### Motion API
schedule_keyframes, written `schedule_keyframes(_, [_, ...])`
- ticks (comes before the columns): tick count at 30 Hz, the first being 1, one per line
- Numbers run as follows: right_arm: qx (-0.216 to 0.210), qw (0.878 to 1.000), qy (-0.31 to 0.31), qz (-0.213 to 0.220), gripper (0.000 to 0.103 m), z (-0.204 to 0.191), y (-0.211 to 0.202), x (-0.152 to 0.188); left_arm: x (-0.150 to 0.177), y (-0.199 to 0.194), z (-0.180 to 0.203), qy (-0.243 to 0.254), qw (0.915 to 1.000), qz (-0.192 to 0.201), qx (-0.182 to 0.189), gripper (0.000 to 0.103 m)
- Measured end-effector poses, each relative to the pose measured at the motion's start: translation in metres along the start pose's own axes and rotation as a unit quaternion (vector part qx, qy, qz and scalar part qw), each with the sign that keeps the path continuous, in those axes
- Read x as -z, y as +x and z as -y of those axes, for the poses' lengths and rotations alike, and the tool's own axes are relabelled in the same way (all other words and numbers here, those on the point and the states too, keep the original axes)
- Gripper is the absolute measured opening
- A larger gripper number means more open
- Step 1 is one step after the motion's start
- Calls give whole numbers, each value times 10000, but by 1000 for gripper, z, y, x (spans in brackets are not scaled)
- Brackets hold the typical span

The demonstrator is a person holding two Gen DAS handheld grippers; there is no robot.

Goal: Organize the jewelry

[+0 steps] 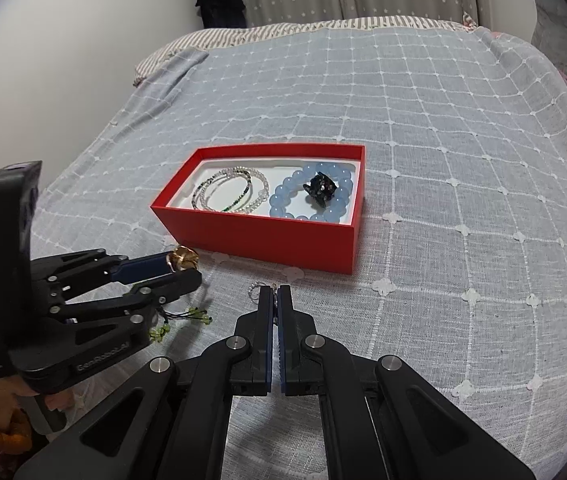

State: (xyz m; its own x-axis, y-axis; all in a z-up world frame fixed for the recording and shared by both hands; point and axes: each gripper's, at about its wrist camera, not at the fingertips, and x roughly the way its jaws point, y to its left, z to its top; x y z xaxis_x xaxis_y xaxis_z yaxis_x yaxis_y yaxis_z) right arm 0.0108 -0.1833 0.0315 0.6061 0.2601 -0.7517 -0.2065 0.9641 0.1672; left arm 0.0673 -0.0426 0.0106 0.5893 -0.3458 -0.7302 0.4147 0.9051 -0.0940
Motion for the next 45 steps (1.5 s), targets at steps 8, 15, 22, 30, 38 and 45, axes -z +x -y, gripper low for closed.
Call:
schedule_keyframes(8, [37,9998,56,171,1,0,-7,-8,-21,-14,-10,-267,9987,423,-19,26])
schedule_keyframes(15, [88,9994,87,311,1,-2,-6,-14,-32,5,-14,-379,9976,553,-147,27])
schedule_keyframes(22, [3,9984,138,544,1,-6,-6,-28,-32,11,-15,-380,9977,520,-210,34])
schedule_keyframes(30, [117,9983,52,577,1,-12,6,-38,-25,-4,-17,-261,9974,506,-435,58])
schedule_keyframes(38, [551,9970,-5,538,1,-8,28,-48,-15,-25,-33,-395,9966,536,-492,71])
schedule_keyframes(45, [740,9963,-44,437,1,-4,43,-49,-6,-30,-44,-515,9963,433,-528,75])
